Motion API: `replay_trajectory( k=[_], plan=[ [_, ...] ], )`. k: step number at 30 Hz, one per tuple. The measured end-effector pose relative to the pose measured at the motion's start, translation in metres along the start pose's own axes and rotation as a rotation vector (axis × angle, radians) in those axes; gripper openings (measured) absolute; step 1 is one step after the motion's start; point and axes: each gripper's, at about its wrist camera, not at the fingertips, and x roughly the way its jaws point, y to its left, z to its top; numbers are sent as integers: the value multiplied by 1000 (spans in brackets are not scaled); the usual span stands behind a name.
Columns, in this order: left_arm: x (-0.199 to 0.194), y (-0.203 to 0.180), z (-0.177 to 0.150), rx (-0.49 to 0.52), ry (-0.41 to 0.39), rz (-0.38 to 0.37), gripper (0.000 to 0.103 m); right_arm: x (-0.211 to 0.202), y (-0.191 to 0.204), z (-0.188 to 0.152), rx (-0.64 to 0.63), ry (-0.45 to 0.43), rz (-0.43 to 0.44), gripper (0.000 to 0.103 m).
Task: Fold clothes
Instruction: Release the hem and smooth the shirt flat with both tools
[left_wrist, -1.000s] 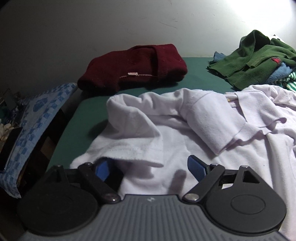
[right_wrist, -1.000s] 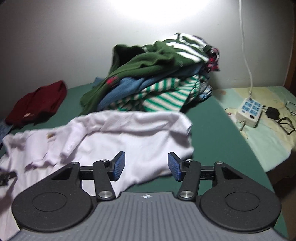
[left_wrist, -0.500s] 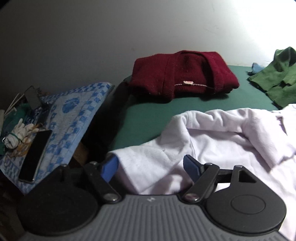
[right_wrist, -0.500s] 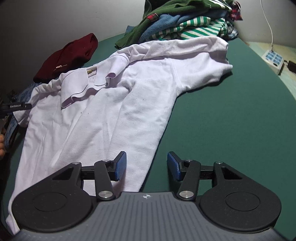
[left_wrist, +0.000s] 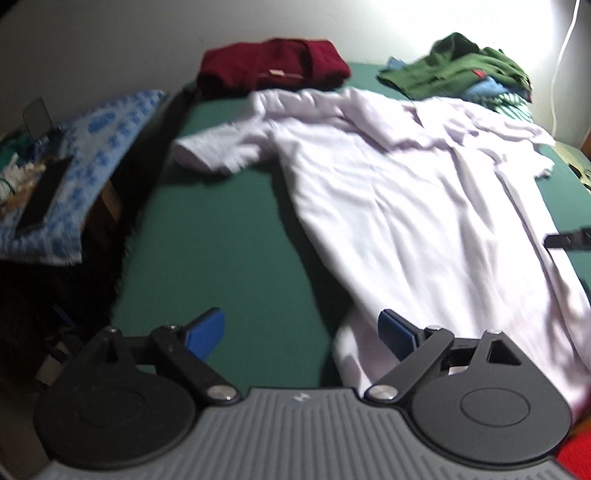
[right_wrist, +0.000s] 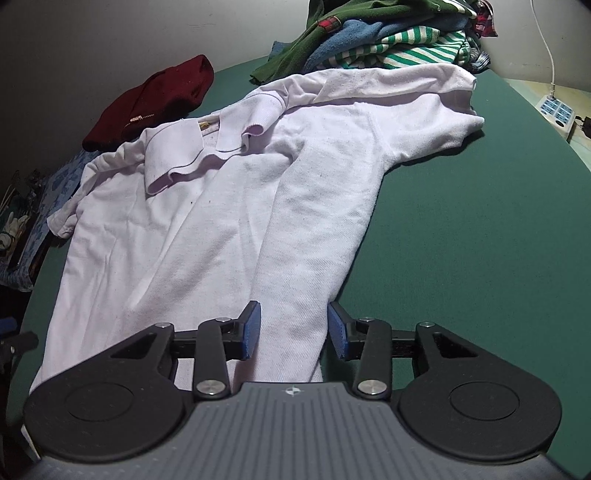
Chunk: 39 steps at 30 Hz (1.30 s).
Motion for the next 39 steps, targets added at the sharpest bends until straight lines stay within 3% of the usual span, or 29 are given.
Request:
replay_trajectory(
  k=[4,8,13,17,18,22,26,27,32,39],
  plan=[
    [-4,-2,-19,-16,41,-56,87,-1,2,-5,-20,-36,-49,9],
    [-7,-1,-30,-36,62,-101,74,-10,-5,-4,19,-80,-70,5],
    [-10,-1,-39,-47,76,-149,63,-17,-21,-1,22,-130,-163,5],
    [-12,-2,-39,-35,82,-186,39,-16,-39,1,36,-140,-242,5],
    [-12,-3,-40,-31,85,-193,38,-15,-43,1,40,-142,-262,4],
    [-11,-7,-38,-23,78,-183,39,-15,-60,3,52,-150,-336,6],
    [-10,-9,-36,-14,80,-188,43,-42,-46,-8,11,-131,-245,25],
    [-10,-9,-36,-11,83,-193,44,-49,-42,-11,1,-126,-222,34],
    [-14,-12,-38,-6,115,-223,53,-82,-23,-25,-56,-96,-106,41],
    [-31,-14,-49,-17,146,-253,70,-88,35,-85,-348,94,29,43]
  ],
)
